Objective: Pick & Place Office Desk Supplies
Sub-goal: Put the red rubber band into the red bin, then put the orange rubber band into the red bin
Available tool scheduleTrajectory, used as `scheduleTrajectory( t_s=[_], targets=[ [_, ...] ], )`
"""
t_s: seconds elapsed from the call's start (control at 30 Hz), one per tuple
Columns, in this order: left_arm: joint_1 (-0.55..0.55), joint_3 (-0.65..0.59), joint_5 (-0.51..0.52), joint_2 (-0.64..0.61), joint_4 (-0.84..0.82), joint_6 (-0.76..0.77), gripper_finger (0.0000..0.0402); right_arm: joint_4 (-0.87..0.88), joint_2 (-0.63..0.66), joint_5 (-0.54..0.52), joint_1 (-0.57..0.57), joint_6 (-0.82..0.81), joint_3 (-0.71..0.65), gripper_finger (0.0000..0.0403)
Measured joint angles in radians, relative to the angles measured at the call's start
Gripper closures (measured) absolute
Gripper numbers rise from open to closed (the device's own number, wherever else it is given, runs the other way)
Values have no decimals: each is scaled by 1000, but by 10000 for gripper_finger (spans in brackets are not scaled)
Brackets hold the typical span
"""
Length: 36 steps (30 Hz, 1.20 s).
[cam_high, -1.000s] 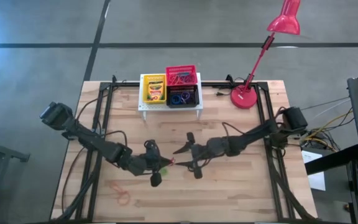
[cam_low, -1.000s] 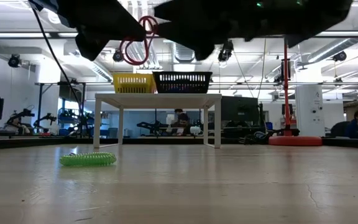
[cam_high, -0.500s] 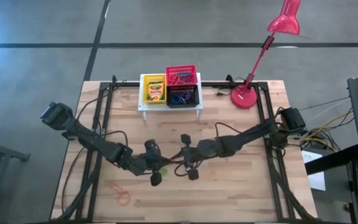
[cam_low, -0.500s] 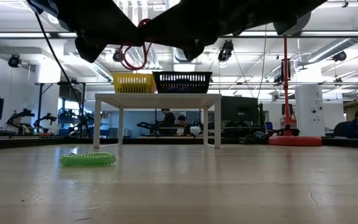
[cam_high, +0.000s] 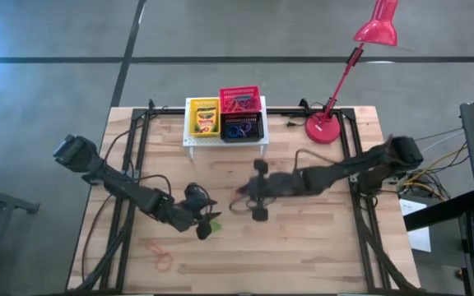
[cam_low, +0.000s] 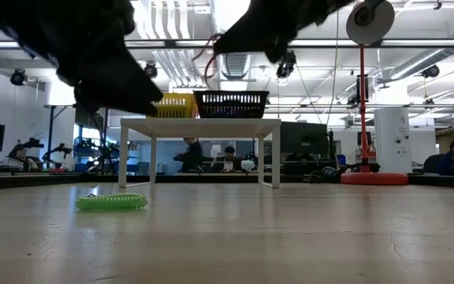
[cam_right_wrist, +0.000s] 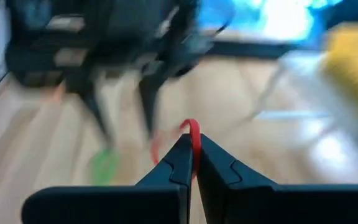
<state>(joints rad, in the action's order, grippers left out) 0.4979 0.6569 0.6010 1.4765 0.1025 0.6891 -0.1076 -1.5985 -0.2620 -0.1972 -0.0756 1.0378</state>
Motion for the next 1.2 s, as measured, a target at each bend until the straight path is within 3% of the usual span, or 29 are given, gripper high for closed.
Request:
scheduleTrajectory(
  t_s=[0.13, 0.3, 0.53, 0.8, 0.9, 1.2],
  targets=[
    [0, -31, 10, 0, 12, 28, 178, 83, 61, -3, 116, 68, 87, 394],
    [0, -38, 21, 0, 38, 25, 179, 162, 45, -3, 311, 128, 234, 394],
    [0, -41, 37, 0, 35, 25, 191, 191, -110, 4, 573, 112, 388, 394],
    [0, -41, 39, 0, 36, 26, 202, 265, -246, 121, 691, 11, 497, 390],
    [1, -41, 39, 0, 35, 32, 204, 326, -254, 158, 706, 8, 523, 364],
    [1, -41, 35, 0, 36, 49, 207, 563, -176, 128, 733, 72, 569, 241]
  ],
)
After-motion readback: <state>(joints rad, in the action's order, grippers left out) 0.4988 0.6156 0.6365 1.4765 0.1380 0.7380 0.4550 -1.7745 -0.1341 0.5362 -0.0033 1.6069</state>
